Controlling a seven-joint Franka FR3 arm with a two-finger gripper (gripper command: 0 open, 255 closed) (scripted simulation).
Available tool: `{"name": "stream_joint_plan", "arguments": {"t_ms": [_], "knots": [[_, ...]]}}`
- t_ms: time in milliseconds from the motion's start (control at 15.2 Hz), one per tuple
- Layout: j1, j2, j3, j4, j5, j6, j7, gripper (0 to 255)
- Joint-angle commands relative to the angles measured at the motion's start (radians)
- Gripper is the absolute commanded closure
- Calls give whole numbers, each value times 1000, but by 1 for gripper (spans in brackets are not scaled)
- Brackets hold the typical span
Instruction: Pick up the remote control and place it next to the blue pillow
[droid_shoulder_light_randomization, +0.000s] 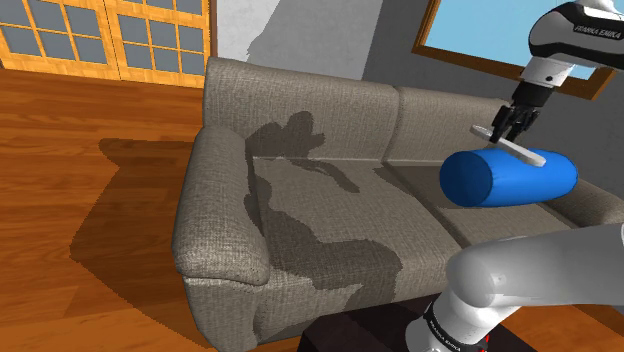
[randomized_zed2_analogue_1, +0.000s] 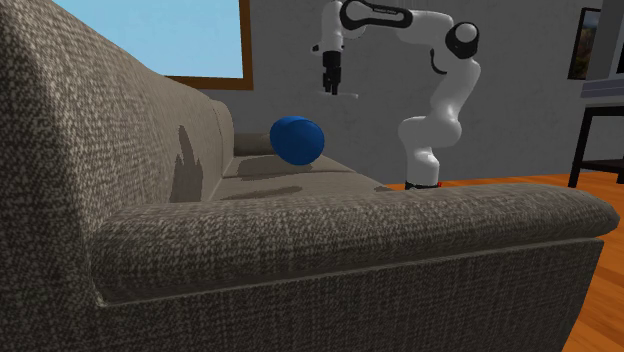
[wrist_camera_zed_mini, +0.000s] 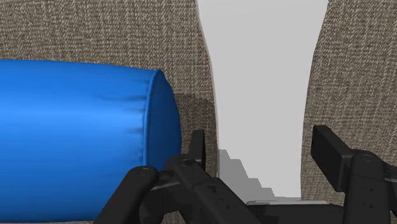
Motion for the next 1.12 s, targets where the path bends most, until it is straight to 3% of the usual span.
{"name": "stream_joint_plan", "arguments": {"t_ms": [0,198,1056], "knots": [[-13,-8,-36,18,-24,-15,-51,255],[-25,-16,-78,33,-50,-24,-106,255],[-49,-69,-110,-172,-90,132,-84,255]]}}
